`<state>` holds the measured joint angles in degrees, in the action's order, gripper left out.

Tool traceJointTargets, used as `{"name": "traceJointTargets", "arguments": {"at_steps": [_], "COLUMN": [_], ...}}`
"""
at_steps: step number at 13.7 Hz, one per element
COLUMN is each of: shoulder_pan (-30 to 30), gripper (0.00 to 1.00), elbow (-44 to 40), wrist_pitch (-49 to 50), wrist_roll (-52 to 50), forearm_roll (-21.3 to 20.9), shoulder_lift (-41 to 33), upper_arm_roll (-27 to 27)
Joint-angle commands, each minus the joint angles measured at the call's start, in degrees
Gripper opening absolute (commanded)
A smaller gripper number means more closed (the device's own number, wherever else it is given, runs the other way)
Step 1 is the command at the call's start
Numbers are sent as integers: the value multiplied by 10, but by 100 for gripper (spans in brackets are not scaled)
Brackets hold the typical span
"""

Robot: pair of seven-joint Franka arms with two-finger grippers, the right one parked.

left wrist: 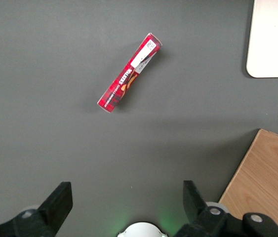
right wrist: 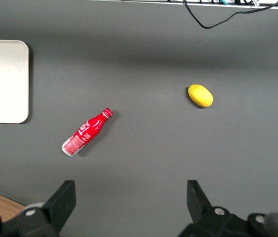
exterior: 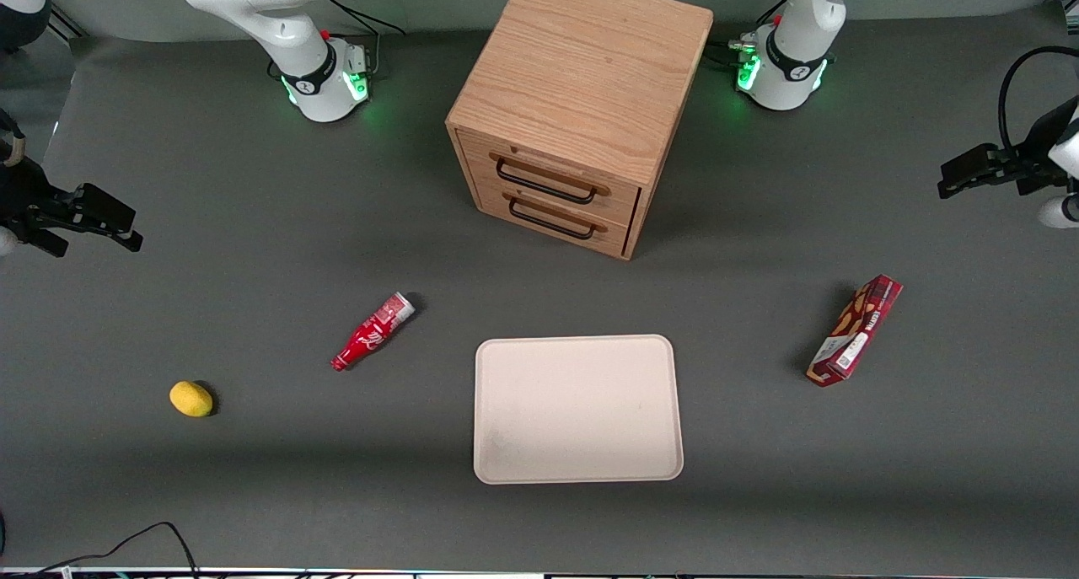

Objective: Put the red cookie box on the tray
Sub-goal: 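Move the left gripper down toward the red cookie box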

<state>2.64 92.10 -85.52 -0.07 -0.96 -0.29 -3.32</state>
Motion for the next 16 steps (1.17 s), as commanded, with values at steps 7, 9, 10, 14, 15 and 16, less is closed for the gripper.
{"name": "traceJointTargets", "arguments": {"at_steps": [7,9,10,14,15,16], "shoulder_pan": [-31,-31,-31,-30,-27,-26], "gripper": [100,100,100,100,100,100], "elbow": [-1,4,12,122,145,157], "wrist_pitch": [-112,-138,-156,-311,-351,-381], "wrist_roll": [228,230,238,270,272,272], "forearm_roll": [-6,-6,-4,0,0,0], "shoulder_lift": [119,139,150,158,165,176], "upper_arm_roll": [-4,-4,-3,-2,-1,-1]}}
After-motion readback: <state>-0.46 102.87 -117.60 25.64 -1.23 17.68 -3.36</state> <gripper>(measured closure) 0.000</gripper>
